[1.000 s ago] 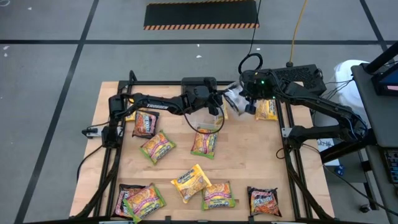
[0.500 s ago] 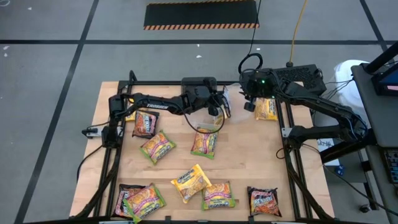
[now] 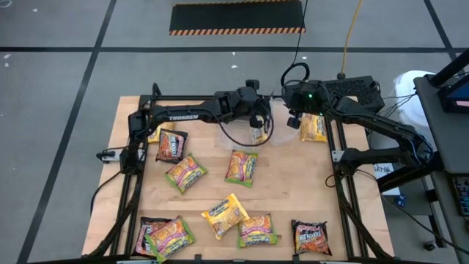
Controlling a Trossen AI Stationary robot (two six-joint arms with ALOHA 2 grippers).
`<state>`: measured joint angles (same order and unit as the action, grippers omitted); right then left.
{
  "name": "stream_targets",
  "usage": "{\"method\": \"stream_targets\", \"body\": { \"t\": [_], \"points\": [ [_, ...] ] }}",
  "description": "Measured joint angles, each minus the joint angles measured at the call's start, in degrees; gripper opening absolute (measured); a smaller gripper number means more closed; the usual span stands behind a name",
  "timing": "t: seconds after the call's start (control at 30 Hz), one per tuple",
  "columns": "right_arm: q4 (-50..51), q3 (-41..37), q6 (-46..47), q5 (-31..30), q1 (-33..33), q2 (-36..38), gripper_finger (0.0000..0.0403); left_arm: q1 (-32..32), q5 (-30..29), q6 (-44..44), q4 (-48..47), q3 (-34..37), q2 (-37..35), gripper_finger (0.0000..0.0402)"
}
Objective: Sort Maruchan noodles
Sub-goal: Put the black noodle pack into the right transparent bin
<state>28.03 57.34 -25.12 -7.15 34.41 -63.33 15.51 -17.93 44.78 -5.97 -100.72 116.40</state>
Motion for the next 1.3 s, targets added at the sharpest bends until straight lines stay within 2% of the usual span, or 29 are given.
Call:
{"method": "stream_targets", "body": {
  "t": [0.1, 0.4, 0.73, 0.8, 1.0, 1.3],
  "points": [
    [0.02, 0.0, 0.92, -2.03, 0.0, 0.0, 0.0096, 0.0, 1.97, 0.3, -0.5, -0.45, 0.0, 0.0],
    [0.0, 0.0, 7.71, -2.07, 0.0, 0.47, 0.0096, 0.48, 7.42, 1.83, -2.09, -0.45, 0.0, 0.0],
    [0.57, 0.0, 10.8, -1.69, 0.0, 5.24, 0.0096, 1.57, 11.78, 2.87, -2.0, -0.45, 0.0, 0.0],
    [1.89, 0.0, 8.87, 0.74, 0.13, 6.43, 0.0096, 1.22, 11.89, 2.99, -2.0, -0.45, 0.0, 0.0],
    [4.45, 0.0, 2.15, 14.79, 0.77, 8.95, 0.0096, -0.62, 11.89, 4.73, -1.97, -0.45, 0.0, 0.0],
    [13.03, 0.02, -3.88, 16.4, 0.81, 10.56, 0.0096, -4.24, 11.85, 6.55, -2.52, -1.01, 0.0, 0.0]
  ]
}}
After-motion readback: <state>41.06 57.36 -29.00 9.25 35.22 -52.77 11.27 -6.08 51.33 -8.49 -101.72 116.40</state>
